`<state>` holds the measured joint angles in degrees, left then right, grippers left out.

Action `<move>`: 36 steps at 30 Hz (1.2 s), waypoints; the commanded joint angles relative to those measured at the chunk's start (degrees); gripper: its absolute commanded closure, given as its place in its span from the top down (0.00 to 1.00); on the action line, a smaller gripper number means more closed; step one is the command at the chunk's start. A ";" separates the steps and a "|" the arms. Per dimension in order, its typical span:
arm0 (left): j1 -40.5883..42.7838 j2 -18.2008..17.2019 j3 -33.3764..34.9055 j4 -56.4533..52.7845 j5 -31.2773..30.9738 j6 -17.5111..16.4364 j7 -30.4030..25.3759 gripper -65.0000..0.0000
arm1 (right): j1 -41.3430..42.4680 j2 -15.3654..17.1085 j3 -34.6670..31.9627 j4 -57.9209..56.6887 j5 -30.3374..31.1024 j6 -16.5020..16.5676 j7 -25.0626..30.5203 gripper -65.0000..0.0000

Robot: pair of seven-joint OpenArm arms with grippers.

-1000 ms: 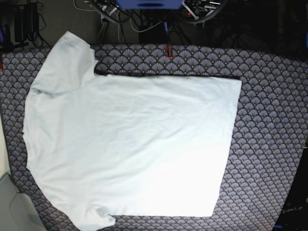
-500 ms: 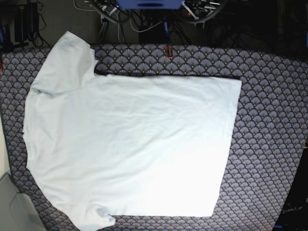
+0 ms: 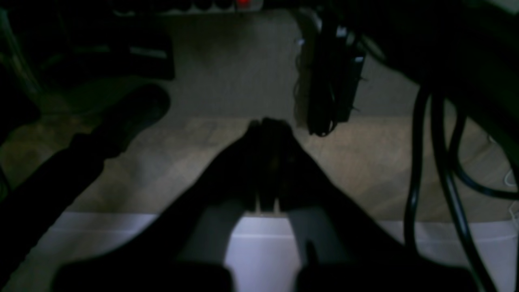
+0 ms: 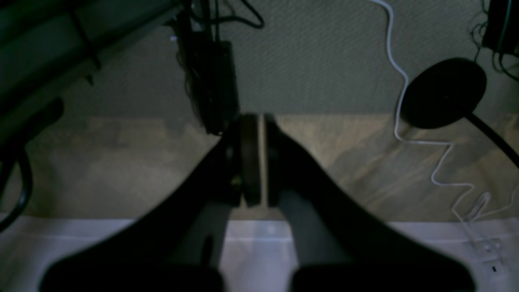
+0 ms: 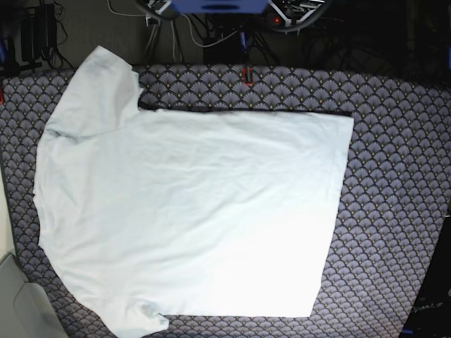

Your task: Fold the T-shirt properly

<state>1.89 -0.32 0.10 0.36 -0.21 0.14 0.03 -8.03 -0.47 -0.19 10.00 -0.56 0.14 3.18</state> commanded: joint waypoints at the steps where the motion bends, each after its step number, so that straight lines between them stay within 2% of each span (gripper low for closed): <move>1: 0.18 -0.17 0.03 -0.05 0.25 -0.19 -0.16 0.00 | -0.98 0.07 -0.03 1.56 0.34 -0.45 0.38 0.01; 6: 4.22 -0.25 0.21 6.28 0.43 -0.27 -0.08 0.00 | -4.32 0.07 -0.12 6.31 0.25 -0.45 0.38 0.01; 10: 8.70 -0.96 0.30 14.54 0.52 -0.27 0.45 0.00 | -4.58 0.07 -0.12 6.40 0.25 -0.45 0.38 0.01; 21: 17.49 -2.19 0.21 28.52 0.52 -0.27 0.36 0.00 | -6.87 0.07 -0.03 6.57 0.25 -0.45 1.00 0.01; 24: 21.36 -3.16 0.21 35.29 0.52 -0.27 0.36 0.00 | -10.30 0.07 0.05 12.37 0.25 -0.45 1.35 0.01; 27: 25.58 -4.12 0.30 43.64 0.34 -0.27 0.45 0.00 | -15.75 0.07 -0.03 22.92 0.25 -0.45 0.82 0.01; 36: 35.16 -4.21 0.03 64.12 0.43 -0.27 0.54 0.00 | -27.09 1.13 0.23 44.20 0.25 -0.45 0.73 0.01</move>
<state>36.36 -4.56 0.12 63.92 0.23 -0.23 1.83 -34.24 0.19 -0.12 53.82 -0.56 0.10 2.83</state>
